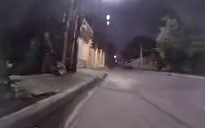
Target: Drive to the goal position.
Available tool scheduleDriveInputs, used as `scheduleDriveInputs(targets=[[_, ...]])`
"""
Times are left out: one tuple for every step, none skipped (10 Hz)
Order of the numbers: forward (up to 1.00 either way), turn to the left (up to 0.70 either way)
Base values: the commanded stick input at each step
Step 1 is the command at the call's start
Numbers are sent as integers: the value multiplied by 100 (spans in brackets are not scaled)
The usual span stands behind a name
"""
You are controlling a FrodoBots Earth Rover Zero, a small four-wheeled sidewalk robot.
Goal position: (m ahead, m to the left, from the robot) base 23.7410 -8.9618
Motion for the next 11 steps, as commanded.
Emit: scheduleDriveInputs(targets=[[70, -35], [70, -35], [70, -35], [70, -35], [70, -35], [70, -35], [70, -35], [70, -35], [70, -35], [70, -35], [70, -35]])
